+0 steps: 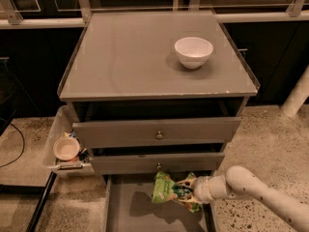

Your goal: Pick green rice chip bag from bottom drawer and place on counter

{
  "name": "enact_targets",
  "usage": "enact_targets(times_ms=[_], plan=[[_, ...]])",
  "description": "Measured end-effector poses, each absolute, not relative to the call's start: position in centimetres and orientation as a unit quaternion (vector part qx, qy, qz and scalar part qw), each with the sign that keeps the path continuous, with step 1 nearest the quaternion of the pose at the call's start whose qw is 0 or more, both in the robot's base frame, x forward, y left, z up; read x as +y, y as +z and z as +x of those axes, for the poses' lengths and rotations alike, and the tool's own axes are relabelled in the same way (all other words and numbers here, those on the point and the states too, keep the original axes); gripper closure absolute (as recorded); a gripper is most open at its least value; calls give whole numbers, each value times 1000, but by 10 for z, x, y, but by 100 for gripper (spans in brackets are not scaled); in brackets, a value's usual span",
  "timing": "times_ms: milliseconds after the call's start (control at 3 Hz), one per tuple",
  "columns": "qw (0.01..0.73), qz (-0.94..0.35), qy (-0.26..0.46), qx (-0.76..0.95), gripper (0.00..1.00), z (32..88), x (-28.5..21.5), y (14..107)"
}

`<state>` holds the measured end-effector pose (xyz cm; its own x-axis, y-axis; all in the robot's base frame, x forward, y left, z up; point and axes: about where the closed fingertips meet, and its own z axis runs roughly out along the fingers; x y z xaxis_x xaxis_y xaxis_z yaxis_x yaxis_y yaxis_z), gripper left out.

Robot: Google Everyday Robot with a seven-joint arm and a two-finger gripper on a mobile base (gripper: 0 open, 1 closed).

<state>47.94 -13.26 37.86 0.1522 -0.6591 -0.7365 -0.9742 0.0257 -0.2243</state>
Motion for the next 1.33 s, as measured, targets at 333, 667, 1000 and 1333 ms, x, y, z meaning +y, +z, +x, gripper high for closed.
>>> enact_targets(times_ms=[333, 667, 1000, 1333], plan=[[359, -674, 213, 610, 84, 472, -127, 378], [354, -702, 182, 591, 100, 465, -121, 409], [324, -746, 146, 563, 100, 461, -116, 467], [285, -789, 89, 536, 100, 464, -116, 529]])
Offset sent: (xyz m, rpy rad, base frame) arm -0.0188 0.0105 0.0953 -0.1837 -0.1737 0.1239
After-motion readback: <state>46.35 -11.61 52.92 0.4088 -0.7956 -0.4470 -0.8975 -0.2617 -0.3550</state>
